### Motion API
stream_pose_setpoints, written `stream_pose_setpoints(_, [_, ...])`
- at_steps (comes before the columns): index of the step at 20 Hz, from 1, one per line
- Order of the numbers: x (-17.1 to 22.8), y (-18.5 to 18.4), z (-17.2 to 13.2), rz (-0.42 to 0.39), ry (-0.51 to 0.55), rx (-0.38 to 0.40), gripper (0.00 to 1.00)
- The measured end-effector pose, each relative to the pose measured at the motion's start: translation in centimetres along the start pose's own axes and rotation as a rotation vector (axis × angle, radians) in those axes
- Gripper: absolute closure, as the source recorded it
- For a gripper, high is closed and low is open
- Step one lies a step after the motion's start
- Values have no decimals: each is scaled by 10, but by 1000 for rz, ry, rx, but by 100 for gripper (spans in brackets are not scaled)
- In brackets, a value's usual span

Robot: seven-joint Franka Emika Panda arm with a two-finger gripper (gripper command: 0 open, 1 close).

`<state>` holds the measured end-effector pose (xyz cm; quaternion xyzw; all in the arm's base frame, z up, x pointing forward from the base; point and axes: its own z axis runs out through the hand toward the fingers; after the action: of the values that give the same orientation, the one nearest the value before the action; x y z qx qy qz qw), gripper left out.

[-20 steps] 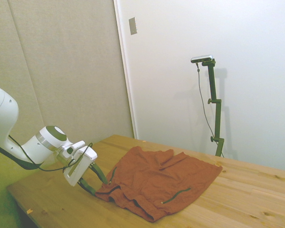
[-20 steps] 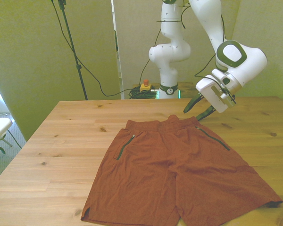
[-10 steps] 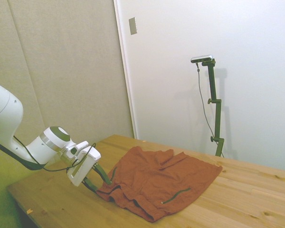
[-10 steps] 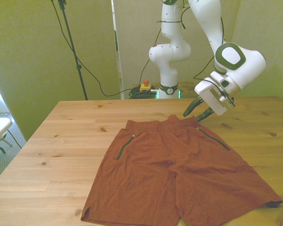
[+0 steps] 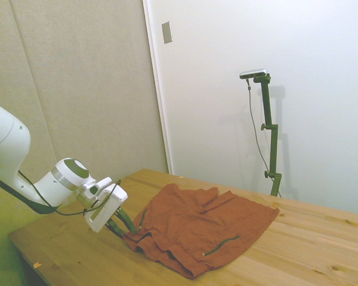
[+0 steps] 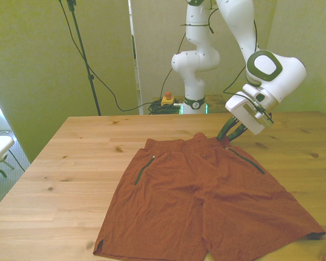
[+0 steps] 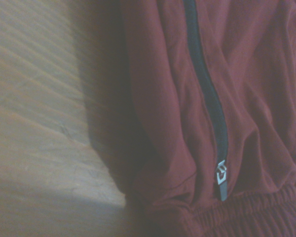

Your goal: Fold the shorts

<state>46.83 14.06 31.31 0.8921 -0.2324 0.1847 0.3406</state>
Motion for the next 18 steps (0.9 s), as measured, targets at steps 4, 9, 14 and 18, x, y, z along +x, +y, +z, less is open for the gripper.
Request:
stream_pose_setpoints(4, [1,-2,-2,2,2,26,100])
stream_pose_setpoints(9, [5,-1,-3,13,5,49,100])
stream_pose_setpoints(14, [18,11,-10,52,18,79,100])
stream_pose_setpoints(18, [24,27,-16,88,26,91,100])
